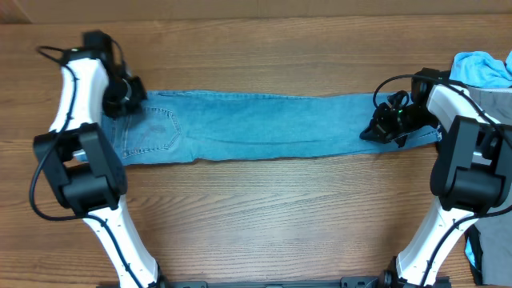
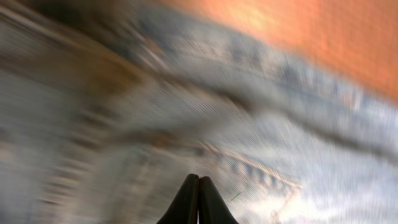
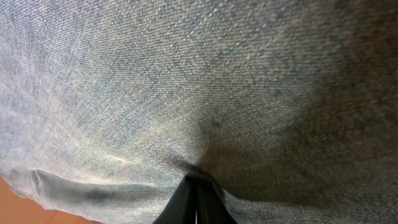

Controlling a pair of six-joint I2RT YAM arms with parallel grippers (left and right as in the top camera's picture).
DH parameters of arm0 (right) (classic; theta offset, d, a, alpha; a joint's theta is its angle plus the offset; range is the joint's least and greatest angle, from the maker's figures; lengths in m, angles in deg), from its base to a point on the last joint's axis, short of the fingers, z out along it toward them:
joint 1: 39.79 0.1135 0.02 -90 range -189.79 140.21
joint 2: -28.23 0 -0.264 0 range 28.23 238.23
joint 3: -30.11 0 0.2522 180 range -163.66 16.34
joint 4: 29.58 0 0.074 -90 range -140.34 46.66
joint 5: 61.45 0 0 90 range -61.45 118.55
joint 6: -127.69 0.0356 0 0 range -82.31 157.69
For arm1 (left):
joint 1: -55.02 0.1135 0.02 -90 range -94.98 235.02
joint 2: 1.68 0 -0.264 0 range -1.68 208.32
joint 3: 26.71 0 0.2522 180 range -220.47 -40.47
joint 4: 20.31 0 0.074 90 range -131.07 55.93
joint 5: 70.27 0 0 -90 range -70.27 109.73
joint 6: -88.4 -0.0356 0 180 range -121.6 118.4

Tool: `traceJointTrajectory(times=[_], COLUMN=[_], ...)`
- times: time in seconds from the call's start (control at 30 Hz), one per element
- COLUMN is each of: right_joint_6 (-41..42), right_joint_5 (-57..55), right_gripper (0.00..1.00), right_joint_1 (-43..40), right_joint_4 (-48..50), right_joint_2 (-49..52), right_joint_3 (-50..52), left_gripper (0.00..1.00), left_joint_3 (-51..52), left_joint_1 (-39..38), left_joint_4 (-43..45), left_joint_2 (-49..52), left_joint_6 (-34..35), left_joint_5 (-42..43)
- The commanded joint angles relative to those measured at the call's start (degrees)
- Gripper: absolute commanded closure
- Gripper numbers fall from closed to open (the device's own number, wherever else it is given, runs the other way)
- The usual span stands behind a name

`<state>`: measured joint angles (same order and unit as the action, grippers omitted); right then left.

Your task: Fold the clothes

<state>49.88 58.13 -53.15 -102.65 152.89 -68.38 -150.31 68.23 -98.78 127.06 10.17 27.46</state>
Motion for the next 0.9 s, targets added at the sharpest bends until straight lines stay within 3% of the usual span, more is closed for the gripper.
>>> traceJointTrajectory(times=[0.0,0.23,0.4,0.67,0.87], right_joint_6=[0.3,0.3,0.0,0.0,0.0], right_joint_5=[-11.6,-11.7,-11.8,-13.7,-13.7], right_gripper=[0.96,0.96,0.96,0.96,0.96], right_joint_1=[-0.6,-0.2,-0.2,-0.2,-0.2], right_joint_4=[1.4,1.6,1.1,1.6,2.0], right_joint_2=[2.7,2.8,2.8,2.8,2.8], right_joint_3=[1.6,1.6,1.6,1.9,1.9], left_gripper=[0.96,0.96,0.96,0.96,0.96], left_joint_3=[-0.9,8.8,15.3,15.6,13.6], left_joint_1=[2.1,2.8,4.8,15.5,18.9], left_joint_4=[1.2,9.4,13.9,14.7,14.2], left_joint_2=[0.4,0.4,0.4,0.4,0.4], left_joint_6=[3.1,3.1,7.8,8.4,4.6], left_joint_5=[-2.4,-6.6,-16.6,-13.5,-8.1])
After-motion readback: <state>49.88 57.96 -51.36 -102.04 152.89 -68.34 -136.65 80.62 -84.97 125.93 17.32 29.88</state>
